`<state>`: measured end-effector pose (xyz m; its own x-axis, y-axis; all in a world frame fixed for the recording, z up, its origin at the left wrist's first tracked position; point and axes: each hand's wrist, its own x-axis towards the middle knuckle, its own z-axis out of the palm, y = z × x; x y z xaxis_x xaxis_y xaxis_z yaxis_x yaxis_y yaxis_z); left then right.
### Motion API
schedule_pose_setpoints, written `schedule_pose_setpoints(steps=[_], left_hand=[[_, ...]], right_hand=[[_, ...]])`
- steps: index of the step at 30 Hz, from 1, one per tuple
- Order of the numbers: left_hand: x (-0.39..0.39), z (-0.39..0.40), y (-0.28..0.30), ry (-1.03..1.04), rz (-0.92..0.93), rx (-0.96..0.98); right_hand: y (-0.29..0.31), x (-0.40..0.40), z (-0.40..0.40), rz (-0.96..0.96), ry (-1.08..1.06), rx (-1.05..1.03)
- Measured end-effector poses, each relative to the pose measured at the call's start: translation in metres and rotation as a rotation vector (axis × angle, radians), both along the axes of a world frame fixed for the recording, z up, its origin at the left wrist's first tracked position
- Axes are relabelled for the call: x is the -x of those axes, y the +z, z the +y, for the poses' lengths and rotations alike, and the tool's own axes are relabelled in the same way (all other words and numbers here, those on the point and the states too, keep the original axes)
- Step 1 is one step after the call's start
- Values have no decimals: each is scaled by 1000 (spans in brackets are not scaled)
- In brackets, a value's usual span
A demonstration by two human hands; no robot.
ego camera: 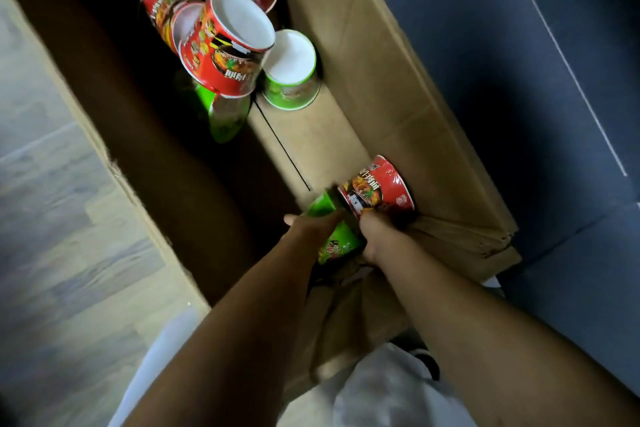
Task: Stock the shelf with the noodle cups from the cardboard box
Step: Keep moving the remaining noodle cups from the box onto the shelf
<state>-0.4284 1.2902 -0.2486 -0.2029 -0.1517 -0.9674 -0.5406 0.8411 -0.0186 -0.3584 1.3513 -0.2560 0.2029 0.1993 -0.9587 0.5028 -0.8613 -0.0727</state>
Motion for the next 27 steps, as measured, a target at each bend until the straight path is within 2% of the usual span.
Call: schedule_pose_setpoints(steps=[4,7,12,19,23,25,27], left_hand=[[-22,-3,-39,125,24,-26],[-23,0,-12,36,30,-22],[-22,5,-10,-28,66,50],[-13,0,21,-23,91,65],[-5,-6,43,-59,89,52],[-1,-9,35,-63,119,34],[14,1,91,-82,104,-36]], right_hand=[[-11,1,0,19,45,39],[-15,4,-2,43,59,57],[-10,3,-4,23,61,54],[29,-13,8,53,74,91],[78,-13,10,62,51,67],[104,-16,15,69,57,49],[136,-19,20,73,56,42]])
